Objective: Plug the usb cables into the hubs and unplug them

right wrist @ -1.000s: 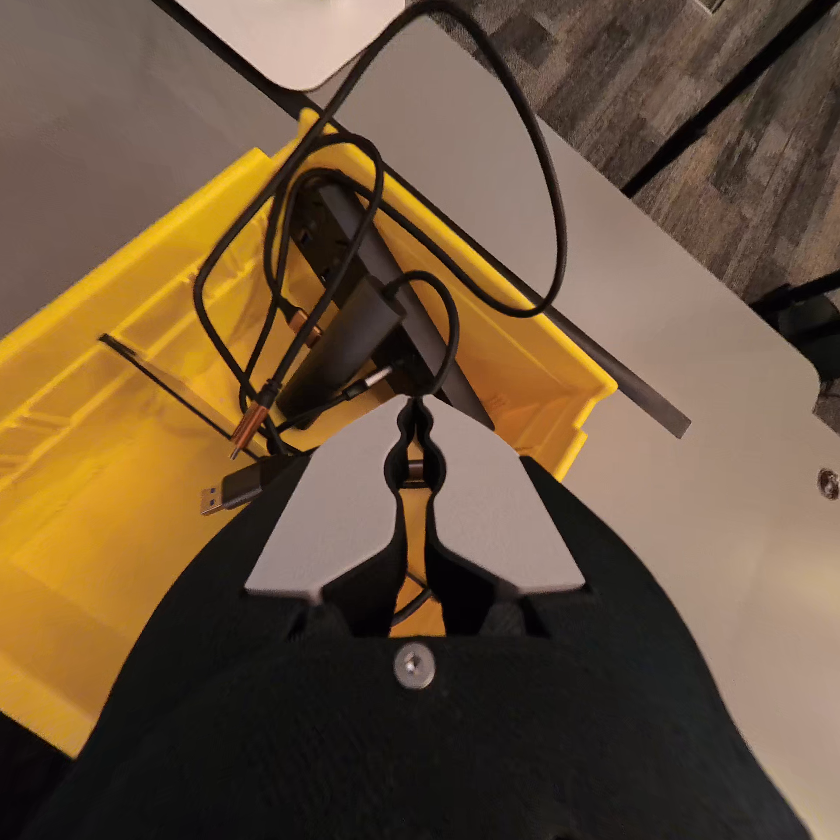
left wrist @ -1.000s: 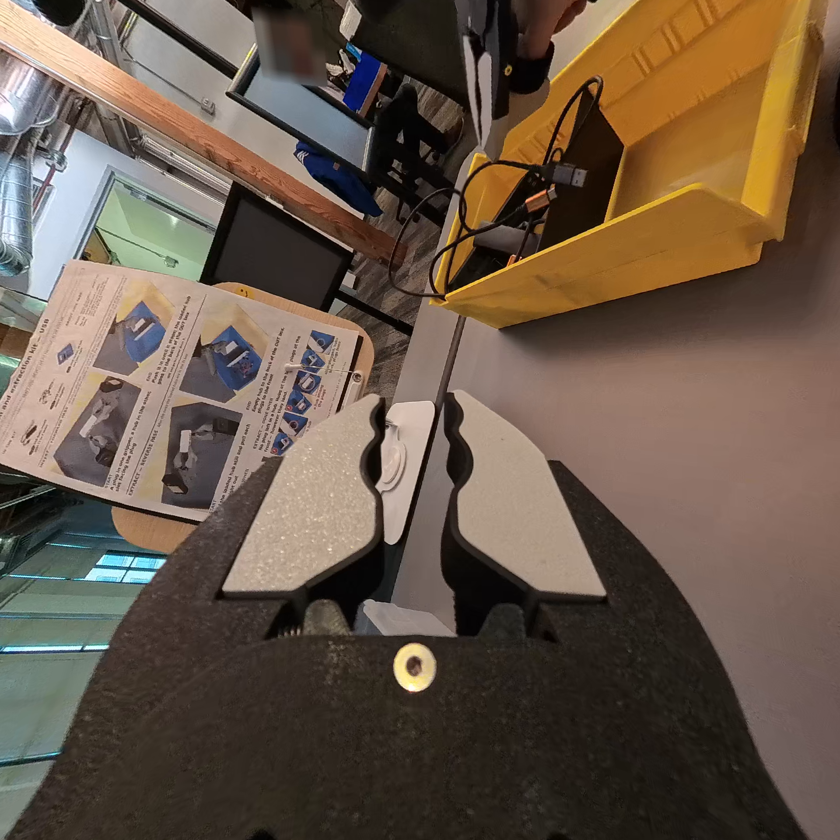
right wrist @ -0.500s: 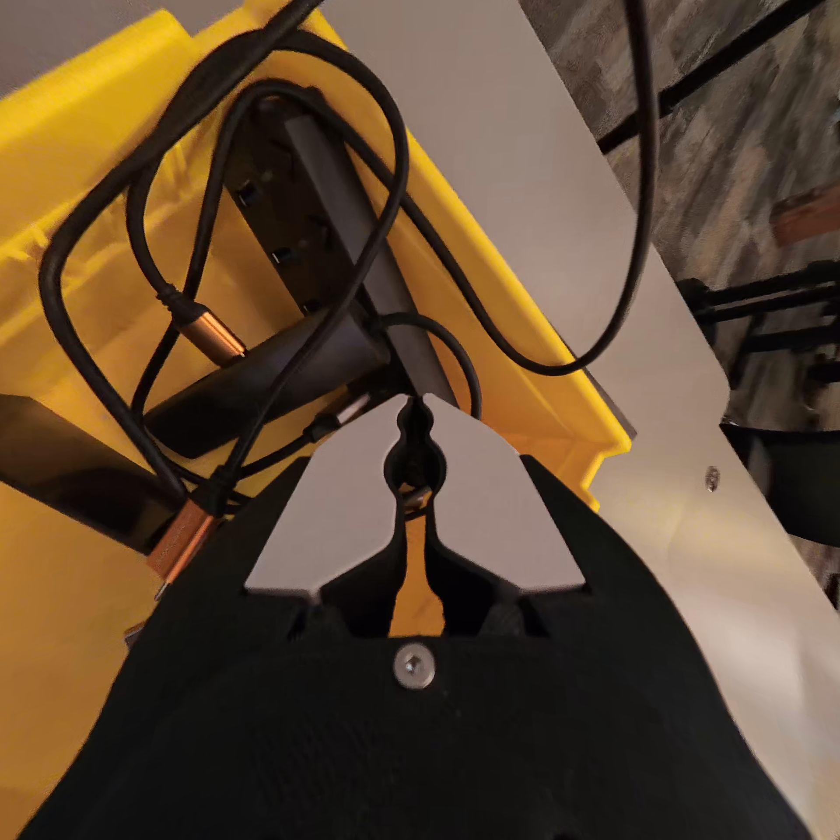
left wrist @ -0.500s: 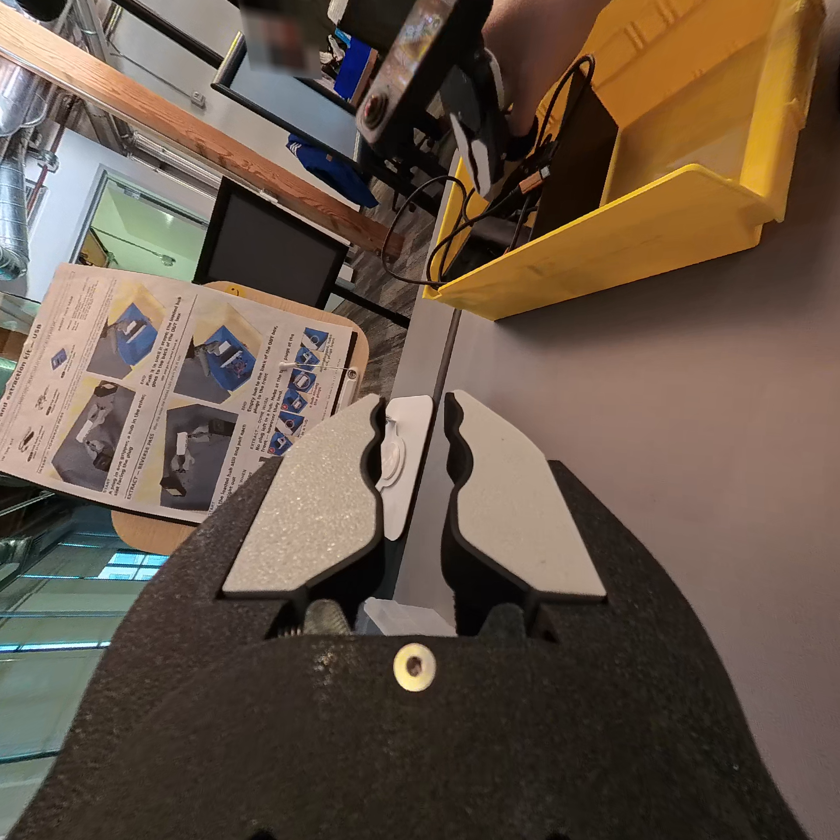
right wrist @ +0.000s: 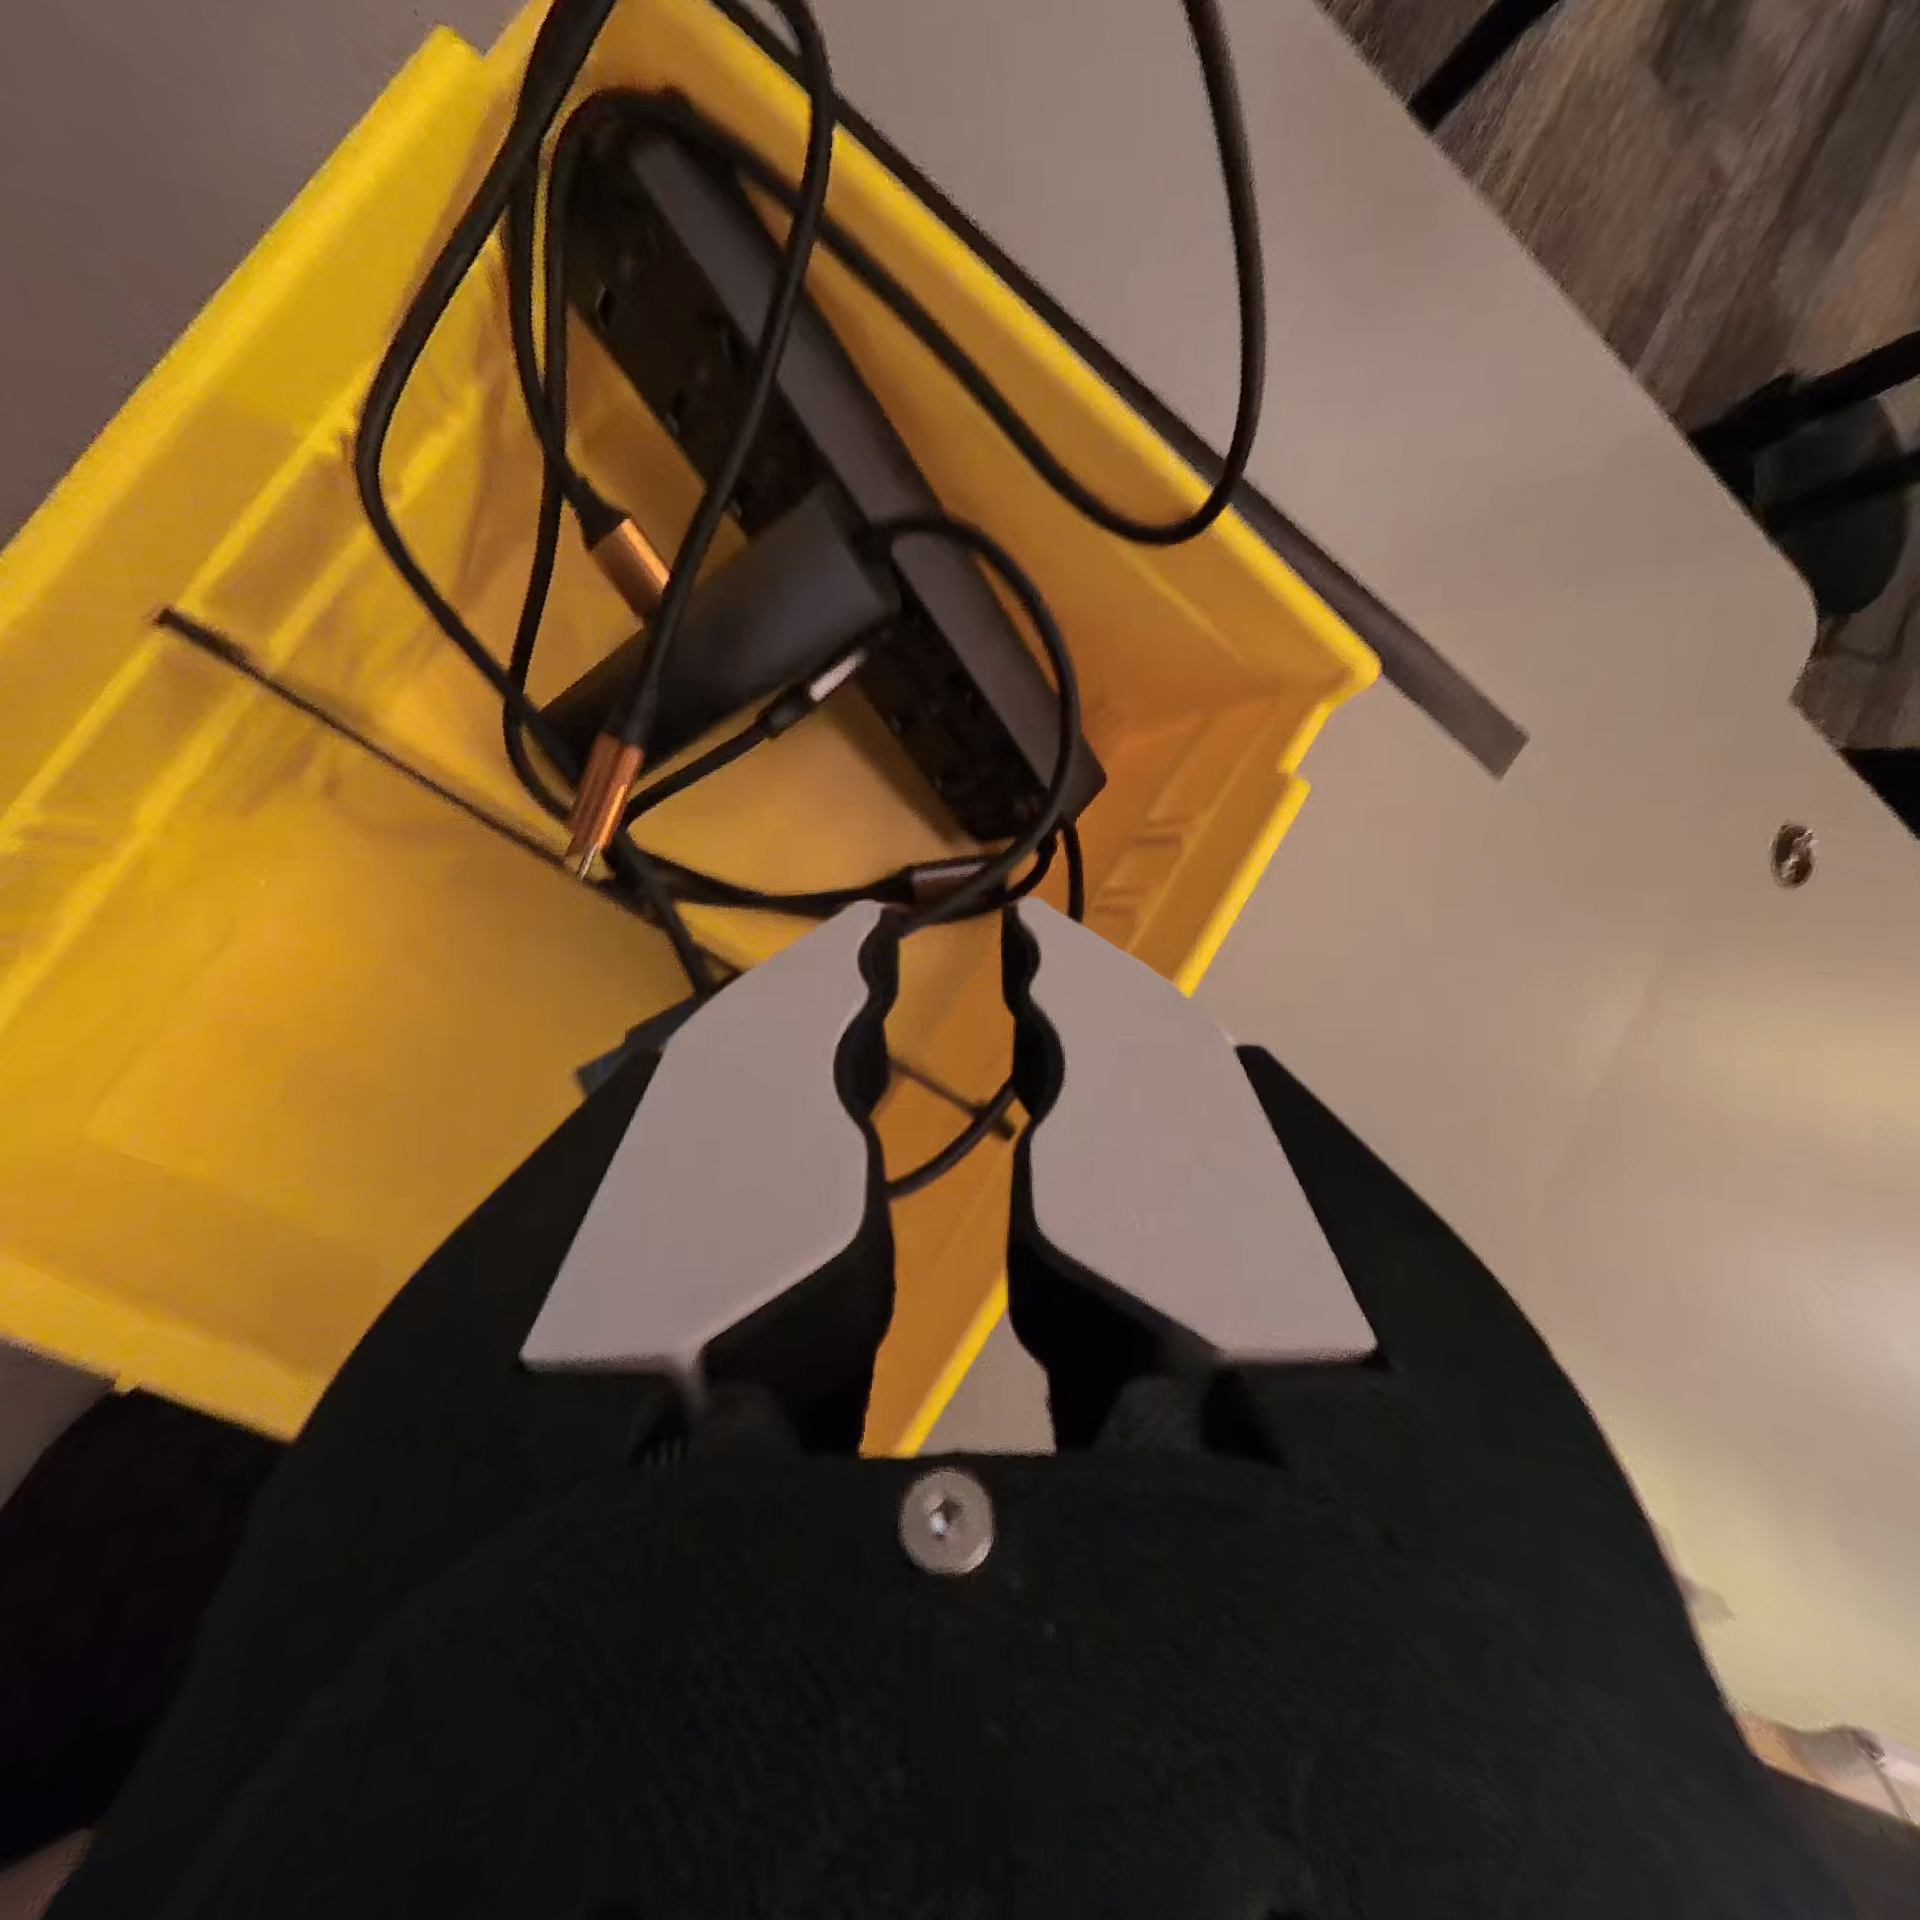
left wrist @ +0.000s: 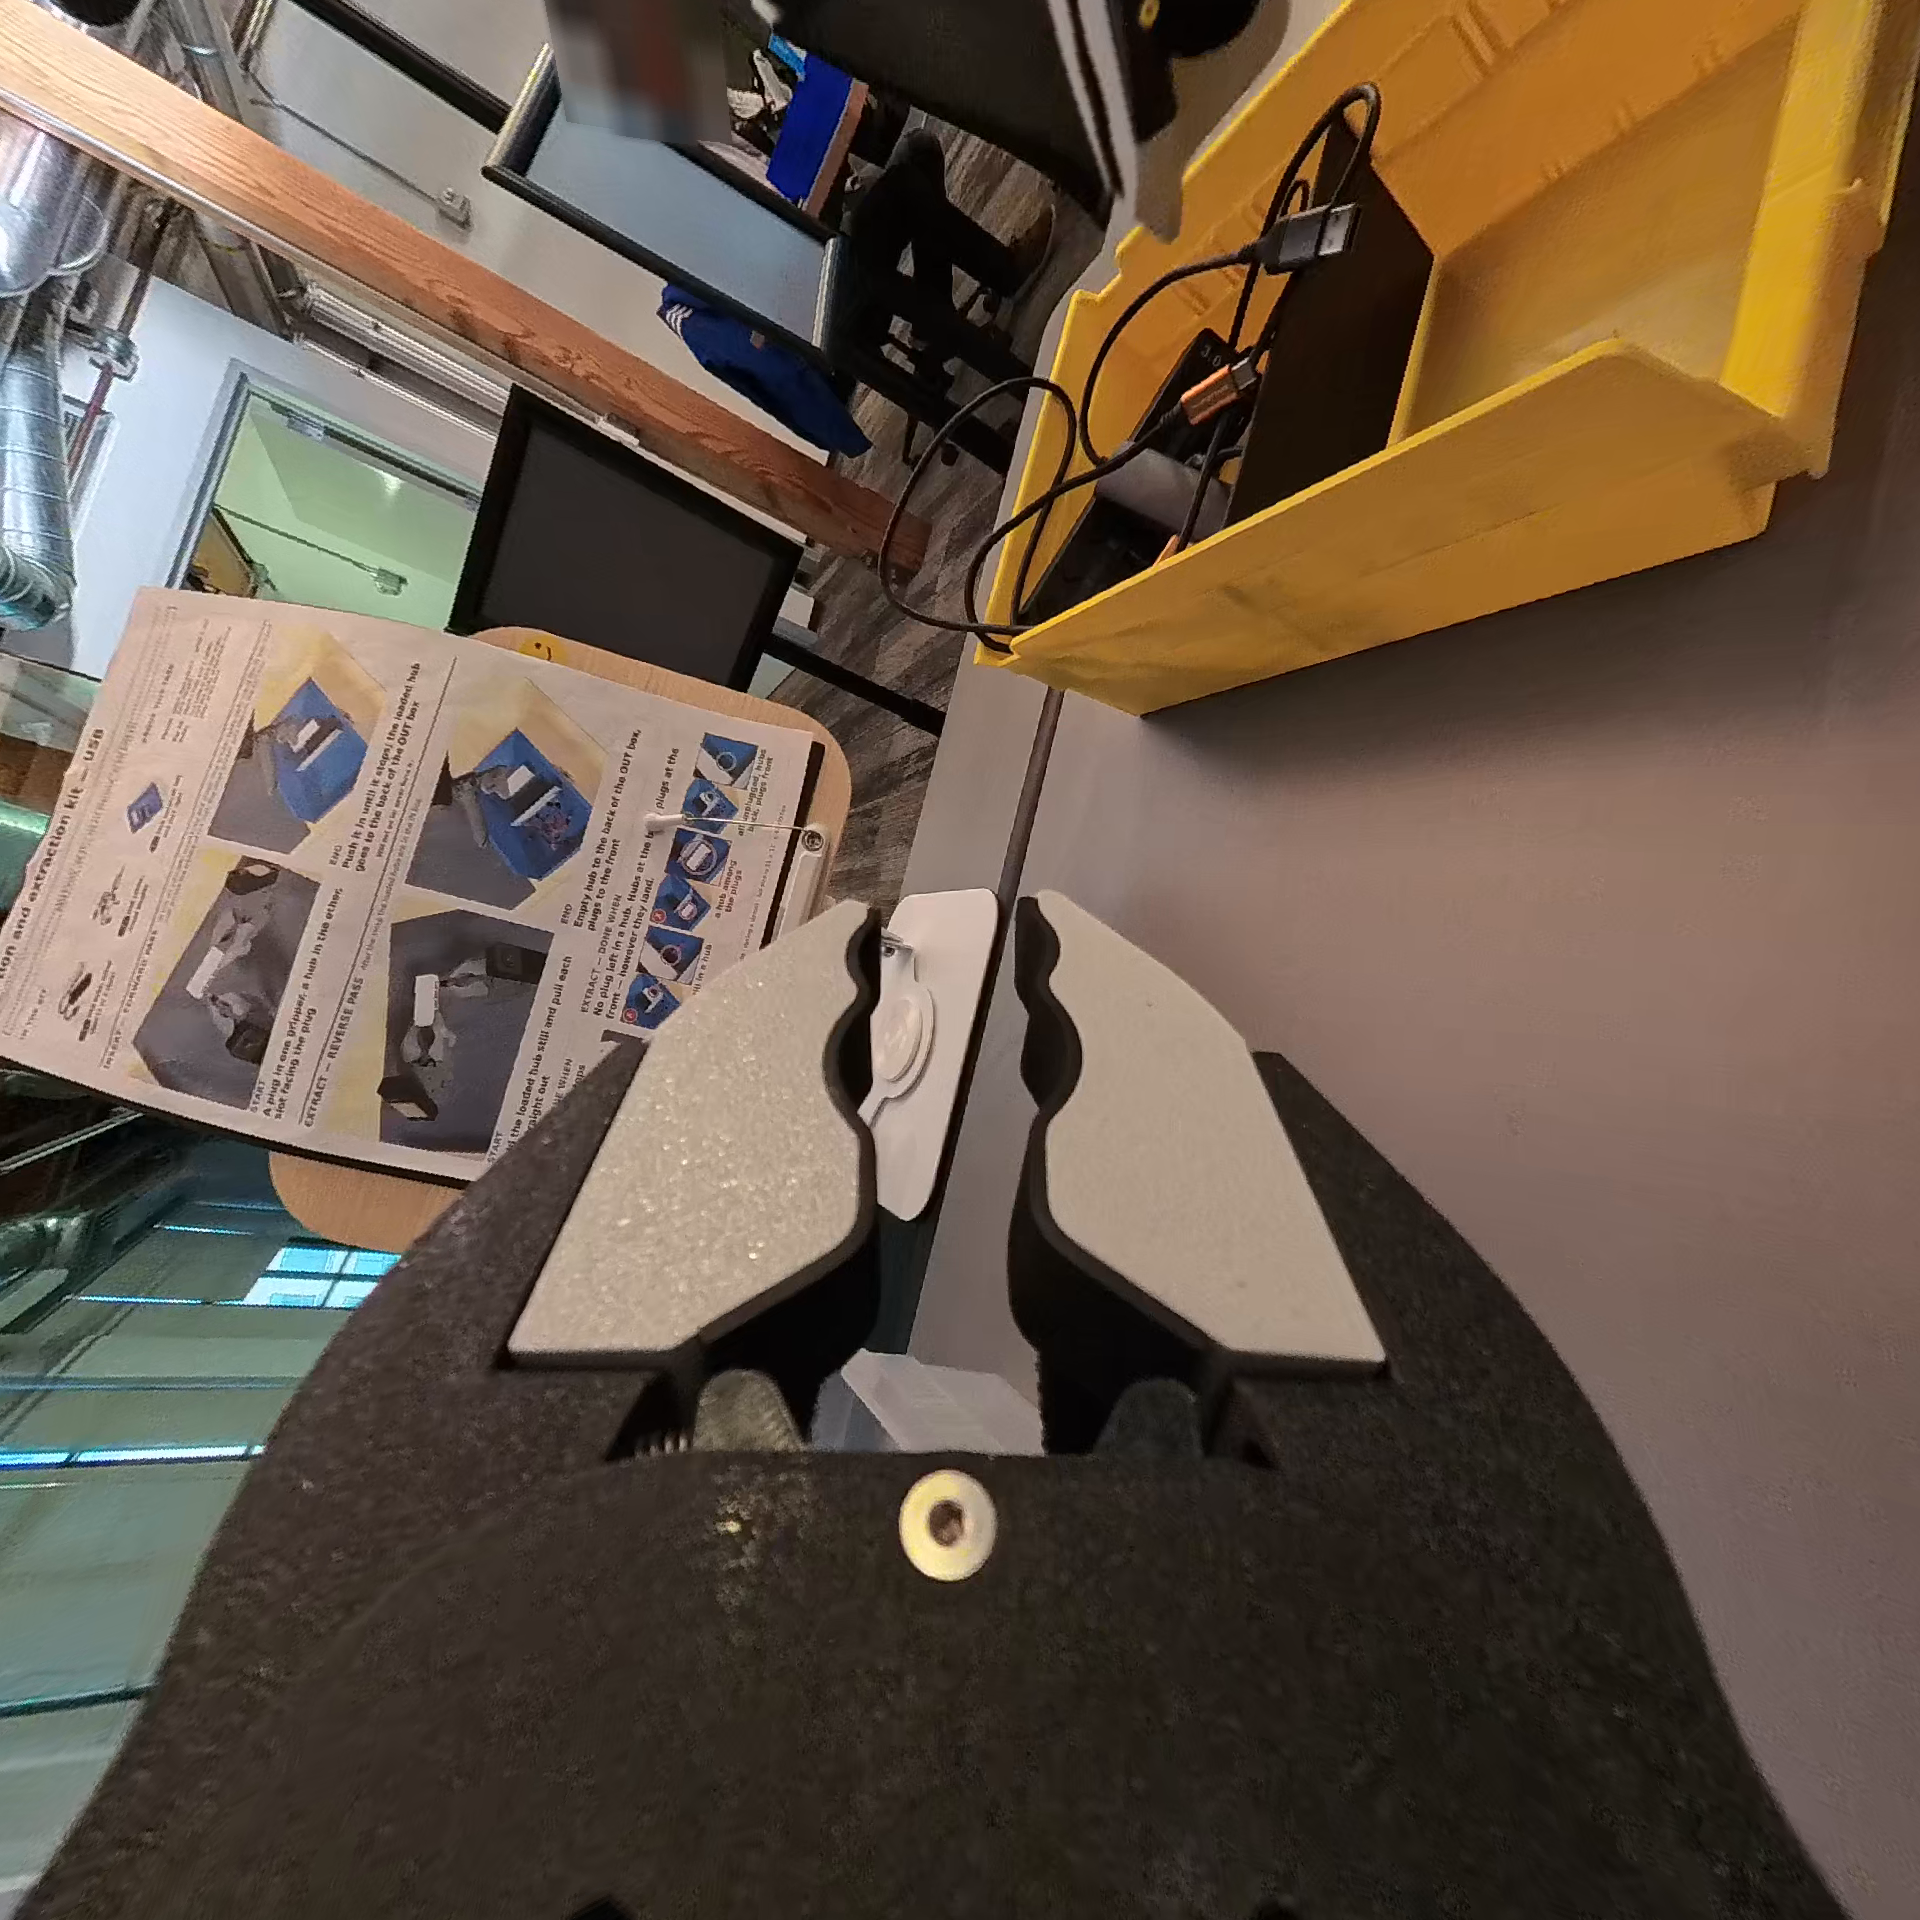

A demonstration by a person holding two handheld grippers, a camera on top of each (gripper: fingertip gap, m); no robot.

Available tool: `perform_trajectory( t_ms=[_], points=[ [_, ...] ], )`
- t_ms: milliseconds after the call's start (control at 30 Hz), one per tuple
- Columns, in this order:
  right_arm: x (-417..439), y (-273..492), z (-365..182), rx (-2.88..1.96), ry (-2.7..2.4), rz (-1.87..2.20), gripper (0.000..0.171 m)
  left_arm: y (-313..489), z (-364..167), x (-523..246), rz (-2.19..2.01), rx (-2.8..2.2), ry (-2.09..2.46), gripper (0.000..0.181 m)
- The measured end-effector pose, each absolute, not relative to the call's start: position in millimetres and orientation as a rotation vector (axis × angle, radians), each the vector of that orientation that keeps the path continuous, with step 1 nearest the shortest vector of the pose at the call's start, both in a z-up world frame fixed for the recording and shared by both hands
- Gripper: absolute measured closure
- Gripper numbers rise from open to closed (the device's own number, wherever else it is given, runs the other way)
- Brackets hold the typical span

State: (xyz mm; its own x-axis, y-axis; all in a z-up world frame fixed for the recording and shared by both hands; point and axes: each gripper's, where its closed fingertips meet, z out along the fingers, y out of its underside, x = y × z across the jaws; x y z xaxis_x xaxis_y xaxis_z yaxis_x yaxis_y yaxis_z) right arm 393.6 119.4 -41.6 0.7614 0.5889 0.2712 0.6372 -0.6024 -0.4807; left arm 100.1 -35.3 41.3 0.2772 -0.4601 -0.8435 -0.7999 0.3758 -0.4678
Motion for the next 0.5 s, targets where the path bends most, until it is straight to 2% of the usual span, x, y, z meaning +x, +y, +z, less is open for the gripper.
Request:
perform_trajectory(
  t_ms=[200,300,400,500],
  points=[
    [423.0,89.7,-38.7,-2.556,-0.716,-0.049,0.138,-19.2,50.1,68.3,0.436,-1.369,1.273,0.157],
    [446.8,75.7,-54.8,-2.692,-0.588,0.01,0.131,-2.4,48.9,13.0,0.405,-1.69,1.096,0.157],
    [461.4,64.9,-75.0,-2.813,-0.499,0.092,0.131,11.2,53.7,-62.3,0.476,-1.902,0.854,0.157],
    [463.6,57.7,-92.3,-2.899,-0.485,0.157,0.133,8.8,36.9,-127.1,0.441,-2.143,0.64,0.154]
  ],
)
